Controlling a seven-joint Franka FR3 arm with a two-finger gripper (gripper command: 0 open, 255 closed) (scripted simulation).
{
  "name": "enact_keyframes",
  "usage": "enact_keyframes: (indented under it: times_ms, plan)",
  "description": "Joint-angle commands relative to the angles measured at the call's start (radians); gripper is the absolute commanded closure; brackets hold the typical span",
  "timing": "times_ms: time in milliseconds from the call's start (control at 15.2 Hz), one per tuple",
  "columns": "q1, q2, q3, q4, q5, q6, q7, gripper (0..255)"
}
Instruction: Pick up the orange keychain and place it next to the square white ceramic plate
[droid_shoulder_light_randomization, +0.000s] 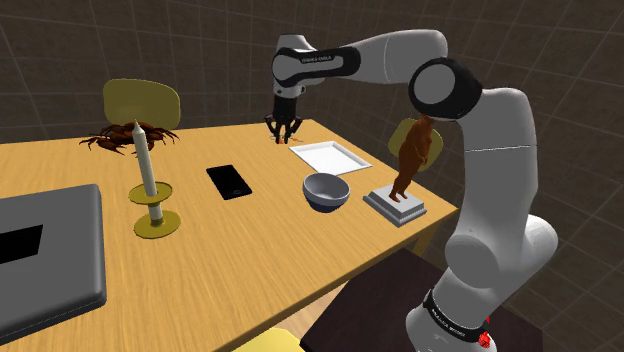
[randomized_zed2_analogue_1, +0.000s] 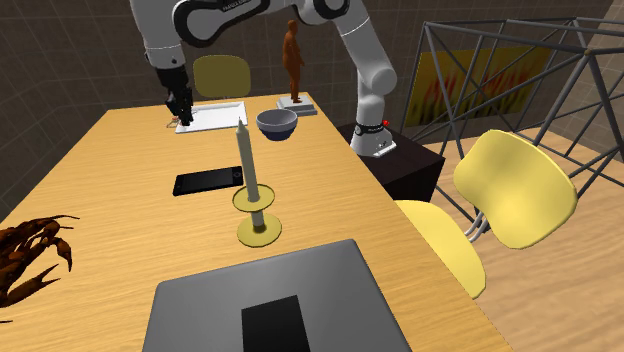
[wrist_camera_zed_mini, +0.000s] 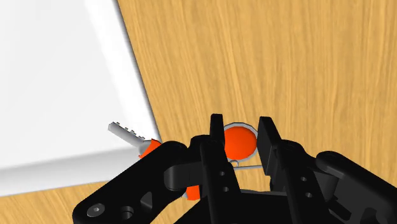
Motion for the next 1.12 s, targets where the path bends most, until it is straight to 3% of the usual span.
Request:
enact_keyframes:
  times_ms: [0,132,198,1056]
  plan:
    - [0.002,0.069,-0.015,0.114,-0.014,-0.045,-0.031,255]
    - [0.009,0.147,-0.03,0.247,-0.027,-0.098,-0.064,255]
    - [0.019,0.214,-0.042,0.363,-0.037,-0.144,-0.089,255]
    - [0.008,0.225,-0.063,0.207,-0.035,0.022,-0.078,255]
